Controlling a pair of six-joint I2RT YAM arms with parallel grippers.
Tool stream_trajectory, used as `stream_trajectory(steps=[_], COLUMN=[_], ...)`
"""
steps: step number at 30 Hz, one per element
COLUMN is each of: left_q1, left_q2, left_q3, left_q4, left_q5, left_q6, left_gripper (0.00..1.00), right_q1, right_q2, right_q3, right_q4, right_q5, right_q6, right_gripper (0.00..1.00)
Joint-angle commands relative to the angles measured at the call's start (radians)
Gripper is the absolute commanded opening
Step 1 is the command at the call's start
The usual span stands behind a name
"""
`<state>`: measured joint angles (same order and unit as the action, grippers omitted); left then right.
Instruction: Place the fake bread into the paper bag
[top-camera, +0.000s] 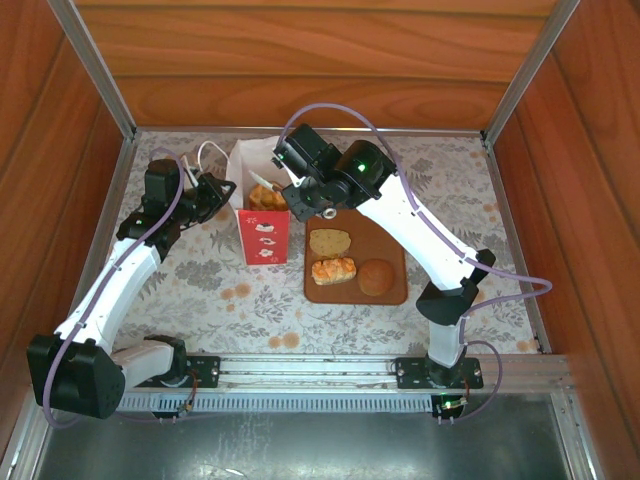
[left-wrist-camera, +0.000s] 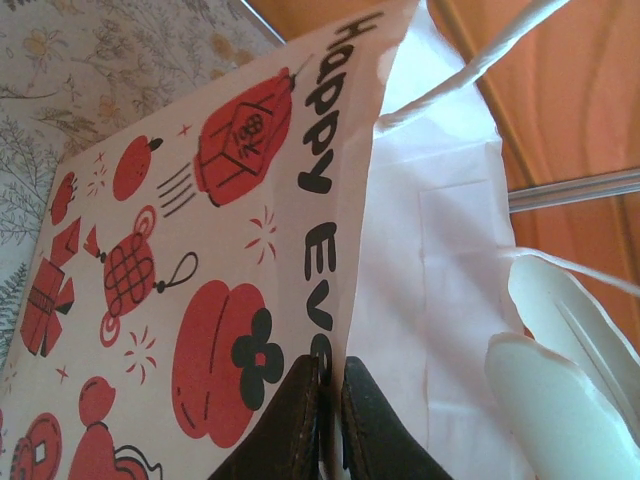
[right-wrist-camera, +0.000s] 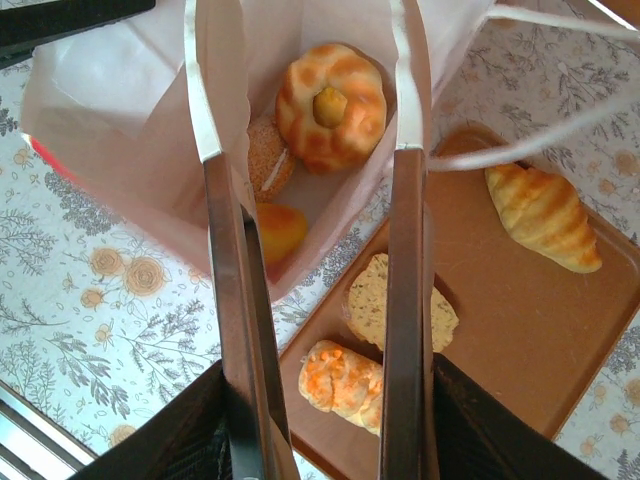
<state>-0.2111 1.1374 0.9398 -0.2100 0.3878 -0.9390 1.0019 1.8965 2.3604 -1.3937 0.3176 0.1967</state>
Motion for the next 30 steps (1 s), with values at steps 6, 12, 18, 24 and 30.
stream_trajectory(steps=[6, 12, 18, 24, 30], left_q1=[-0.005, -0.005, -0.005, -0.003, -0.003], left_q2=[-0.022, -0.028, -0.037, -0.061, -0.088], left_q3=[0.016, 0.012, 0.014, 0.002, -0.001], left_q4=[0.013, 0.009, 0.0, -0.016, -0.03], left_q5=[-0.007, -0.015, -0.021, -0.039, -0.062], left_q6=[0.005, 0.006, 0.015, 0.033, 0.063], left_gripper=[0.13, 0.19, 0.29, 0.39, 0.5], right_q1=[0.007, 0.006, -0.01, -0.089, -0.218], right_q2=[-0.074, -0.132, -0.226, -0.357, -0.49], right_q3=[0.007, -0.001, -0.071, -0.155, -0.324], right_q4=[0.052, 0.091, 0.183, 0.232, 0.255], right_q5=[0.0, -0.023, -0.077, -0.064, -0.021], right_q6=[0.001, -0.007, -0.016, -0.026, -0.044], right_gripper=[0.48, 0.48, 0.48, 0.48, 0.49])
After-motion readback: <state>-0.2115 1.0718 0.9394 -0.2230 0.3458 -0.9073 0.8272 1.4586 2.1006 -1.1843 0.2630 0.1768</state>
